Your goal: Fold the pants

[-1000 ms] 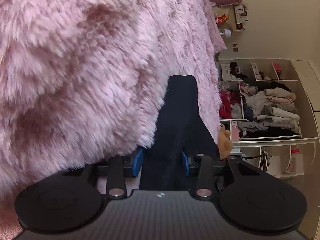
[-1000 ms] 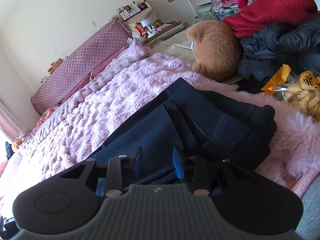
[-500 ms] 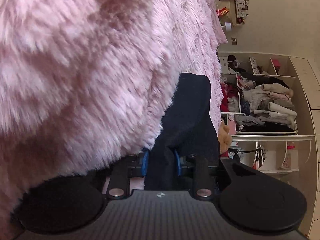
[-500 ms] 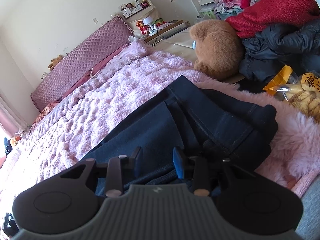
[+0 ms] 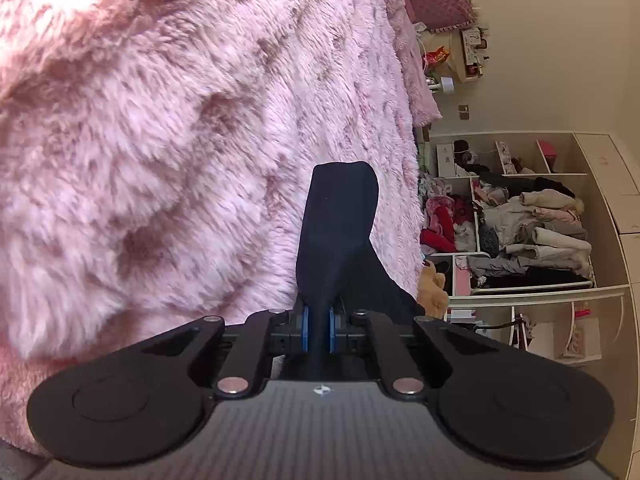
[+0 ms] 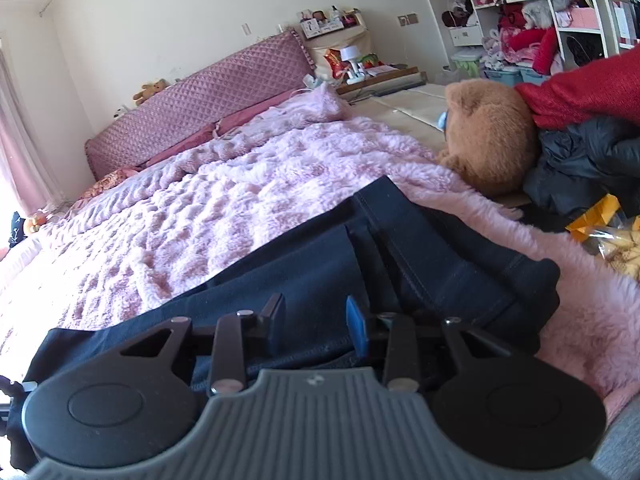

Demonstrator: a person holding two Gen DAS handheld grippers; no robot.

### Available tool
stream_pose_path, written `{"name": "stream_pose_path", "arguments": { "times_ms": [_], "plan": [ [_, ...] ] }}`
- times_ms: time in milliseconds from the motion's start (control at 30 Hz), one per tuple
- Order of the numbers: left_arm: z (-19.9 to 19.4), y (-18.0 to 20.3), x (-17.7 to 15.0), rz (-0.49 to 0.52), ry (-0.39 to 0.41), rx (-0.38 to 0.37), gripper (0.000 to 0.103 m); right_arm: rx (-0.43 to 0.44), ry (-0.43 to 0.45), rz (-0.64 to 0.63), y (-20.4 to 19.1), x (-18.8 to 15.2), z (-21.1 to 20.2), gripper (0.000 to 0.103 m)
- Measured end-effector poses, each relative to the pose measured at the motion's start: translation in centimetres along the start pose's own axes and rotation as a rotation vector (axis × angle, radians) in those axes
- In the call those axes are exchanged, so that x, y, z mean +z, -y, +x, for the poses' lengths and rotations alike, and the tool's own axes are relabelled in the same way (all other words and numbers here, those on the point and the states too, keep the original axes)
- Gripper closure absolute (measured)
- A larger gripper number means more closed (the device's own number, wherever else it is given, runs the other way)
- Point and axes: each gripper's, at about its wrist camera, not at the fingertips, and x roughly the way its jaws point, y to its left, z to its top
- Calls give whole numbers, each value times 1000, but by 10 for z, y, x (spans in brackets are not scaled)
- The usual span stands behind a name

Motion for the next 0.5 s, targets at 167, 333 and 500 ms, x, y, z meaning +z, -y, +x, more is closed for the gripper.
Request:
{"name": "stream_pose_path", "arguments": {
  "times_ms": [167, 333, 500],
  "plan": [
    [-8, -26, 6, -50, 32, 1, 92, 96, 38, 8, -21, 2, -8, 69],
    [11, -24, 8, -1, -17, -37, 83, 228, 93, 17, -79, -8, -4, 61],
    [15, -33, 10, -36, -37, -124, 73, 308, -15, -180, -128, -42, 17, 103]
  ]
}}
